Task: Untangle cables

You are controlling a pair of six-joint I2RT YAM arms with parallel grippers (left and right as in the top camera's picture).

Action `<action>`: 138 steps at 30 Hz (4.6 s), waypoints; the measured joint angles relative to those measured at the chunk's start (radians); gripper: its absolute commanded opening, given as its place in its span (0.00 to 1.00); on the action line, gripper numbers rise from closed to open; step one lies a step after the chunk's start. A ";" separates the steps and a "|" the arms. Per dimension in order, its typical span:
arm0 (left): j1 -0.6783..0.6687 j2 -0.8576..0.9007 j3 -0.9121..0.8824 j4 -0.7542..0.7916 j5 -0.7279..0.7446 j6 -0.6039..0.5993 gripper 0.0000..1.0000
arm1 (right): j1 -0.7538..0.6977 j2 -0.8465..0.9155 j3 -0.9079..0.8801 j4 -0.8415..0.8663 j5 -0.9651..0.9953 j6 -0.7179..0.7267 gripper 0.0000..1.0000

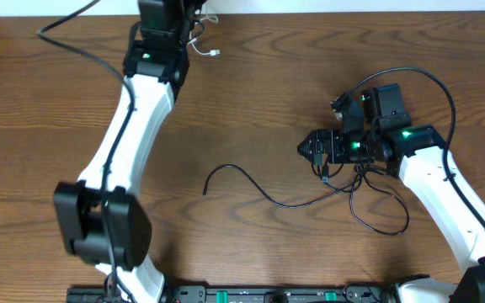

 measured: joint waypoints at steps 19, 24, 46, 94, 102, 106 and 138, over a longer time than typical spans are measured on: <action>0.444 0.201 0.003 -0.115 -0.435 0.859 0.96 | 0.010 0.000 0.000 -0.081 0.004 0.033 0.99; 0.610 0.201 0.004 -0.306 -0.422 0.913 0.96 | 0.024 0.000 -0.001 -0.082 0.003 0.033 0.99; 0.396 0.201 0.004 -0.504 0.338 0.671 0.80 | 0.102 0.000 -0.001 -0.073 0.024 0.033 0.99; 0.450 0.478 0.021 -0.316 -0.287 1.047 0.08 | 0.102 0.000 -0.001 -0.124 0.071 0.075 0.99; 0.576 0.322 0.027 -0.367 -0.224 0.887 0.62 | 0.102 0.000 -0.001 -0.109 0.076 0.080 0.99; 0.566 0.235 0.053 -0.372 0.006 0.797 0.80 | 0.102 0.000 -0.001 -0.101 0.079 0.080 0.99; 0.225 0.509 0.050 -0.235 0.109 0.898 0.89 | 0.102 0.000 -0.001 -0.120 0.083 0.080 0.99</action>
